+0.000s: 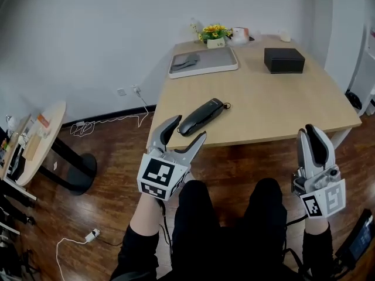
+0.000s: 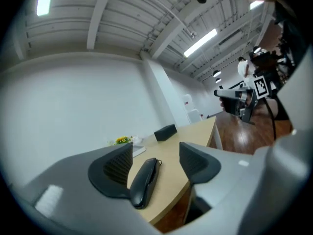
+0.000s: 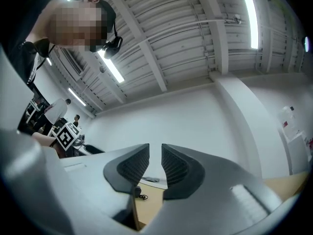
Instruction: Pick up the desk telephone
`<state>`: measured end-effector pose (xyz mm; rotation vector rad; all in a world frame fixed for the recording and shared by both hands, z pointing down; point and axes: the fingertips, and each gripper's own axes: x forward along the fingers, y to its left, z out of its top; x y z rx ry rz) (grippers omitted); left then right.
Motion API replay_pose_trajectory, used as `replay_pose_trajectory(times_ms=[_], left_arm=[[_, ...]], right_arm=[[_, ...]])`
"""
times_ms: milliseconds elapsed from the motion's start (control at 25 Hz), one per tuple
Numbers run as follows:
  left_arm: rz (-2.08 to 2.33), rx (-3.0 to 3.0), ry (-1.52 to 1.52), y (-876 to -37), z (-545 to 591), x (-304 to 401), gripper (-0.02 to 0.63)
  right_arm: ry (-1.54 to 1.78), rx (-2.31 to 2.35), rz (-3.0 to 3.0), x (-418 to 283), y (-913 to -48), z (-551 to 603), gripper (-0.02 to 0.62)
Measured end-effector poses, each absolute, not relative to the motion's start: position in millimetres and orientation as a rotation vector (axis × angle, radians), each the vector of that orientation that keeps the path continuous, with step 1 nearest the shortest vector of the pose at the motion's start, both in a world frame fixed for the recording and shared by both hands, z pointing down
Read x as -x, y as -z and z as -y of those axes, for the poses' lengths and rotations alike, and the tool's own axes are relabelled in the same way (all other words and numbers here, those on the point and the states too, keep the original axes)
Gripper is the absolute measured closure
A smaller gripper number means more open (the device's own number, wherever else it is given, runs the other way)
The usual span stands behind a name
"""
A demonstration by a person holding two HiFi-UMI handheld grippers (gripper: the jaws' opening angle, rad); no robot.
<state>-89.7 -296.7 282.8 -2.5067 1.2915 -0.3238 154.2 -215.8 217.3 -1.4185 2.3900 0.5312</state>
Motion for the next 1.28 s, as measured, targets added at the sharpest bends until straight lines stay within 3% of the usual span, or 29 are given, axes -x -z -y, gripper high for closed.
replay_pose_trajectory(times_ms=[320, 640, 960, 1280], left_arm=[[-1.082, 2.639, 1.083, -372, 414, 92, 0.261], [-0.805, 2.799, 1.492, -424, 427, 80, 0.270], [-0.863, 2.824, 1.400, -426, 431, 72, 0.342], [-1.044, 2.810, 1.201, -416, 432, 78, 0.347]], right_arm=[[-0.387, 1.475, -2.413, -174, -256, 280, 0.523], [-0.291, 1.531, -2.398, -187, -280, 294, 0.532], [-0.262, 1.528, -2.403, -189, -285, 295, 0.538], [-0.295, 1.508, -2.390, -185, -273, 290, 0.541]])
